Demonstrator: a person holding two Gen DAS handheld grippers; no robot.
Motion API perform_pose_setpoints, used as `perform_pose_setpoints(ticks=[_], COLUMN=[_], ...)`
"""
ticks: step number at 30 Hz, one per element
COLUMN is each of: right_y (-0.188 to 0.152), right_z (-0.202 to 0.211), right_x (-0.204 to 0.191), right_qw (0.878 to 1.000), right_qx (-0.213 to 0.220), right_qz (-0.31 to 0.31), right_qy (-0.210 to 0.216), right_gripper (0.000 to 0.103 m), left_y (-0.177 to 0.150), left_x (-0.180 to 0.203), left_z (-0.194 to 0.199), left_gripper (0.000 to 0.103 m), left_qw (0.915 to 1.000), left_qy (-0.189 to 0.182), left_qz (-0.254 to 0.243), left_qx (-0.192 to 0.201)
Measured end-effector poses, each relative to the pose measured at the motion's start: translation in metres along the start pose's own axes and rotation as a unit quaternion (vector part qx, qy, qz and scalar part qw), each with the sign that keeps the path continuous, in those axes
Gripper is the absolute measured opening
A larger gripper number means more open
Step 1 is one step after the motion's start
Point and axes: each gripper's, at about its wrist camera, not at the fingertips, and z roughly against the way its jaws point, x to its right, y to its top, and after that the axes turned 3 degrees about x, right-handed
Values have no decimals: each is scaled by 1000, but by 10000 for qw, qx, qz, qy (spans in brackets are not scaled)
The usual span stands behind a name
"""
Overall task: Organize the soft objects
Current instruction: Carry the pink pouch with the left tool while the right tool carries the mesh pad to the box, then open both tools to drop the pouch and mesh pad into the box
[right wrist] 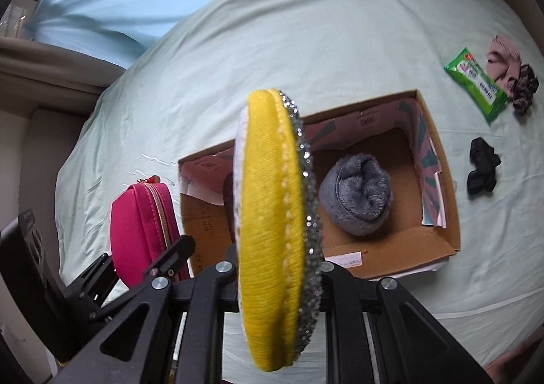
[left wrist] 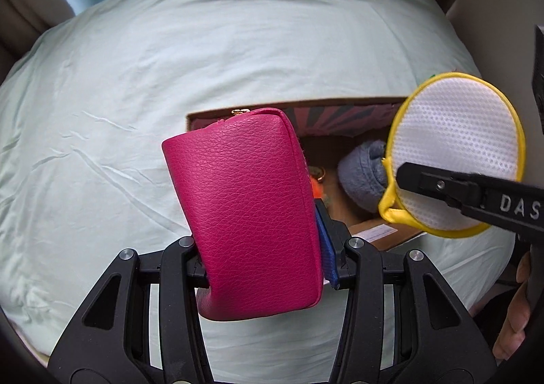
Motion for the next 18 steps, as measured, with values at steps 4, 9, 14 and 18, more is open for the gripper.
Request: perform_pose_setpoints(ticks=[4,9,14,18], right_y=[14,26,37,40], right_z=[-31,-64,-81,-72], right_x=[11,21,24,33], right_qw=[9989,9961,9944,9945], right_qx=[-396,-746,-930,-877], right_qz=[-265,-464,-454,-441], right_qy=[-36,1,-209,-351], right_gripper=[15,15,102,103], left_y=[5,10,15,18], left_x=[8,12,20,22], left_z=[-32,-59,-55,-52], left_gripper=[42,44,103,103], left_qw=[9992,9980,9980,9973], left_qy=[-24,-15,-85,-53], left_qz=[-232,-258,-469,-579], left_qx=[-332,-581,-423,-440])
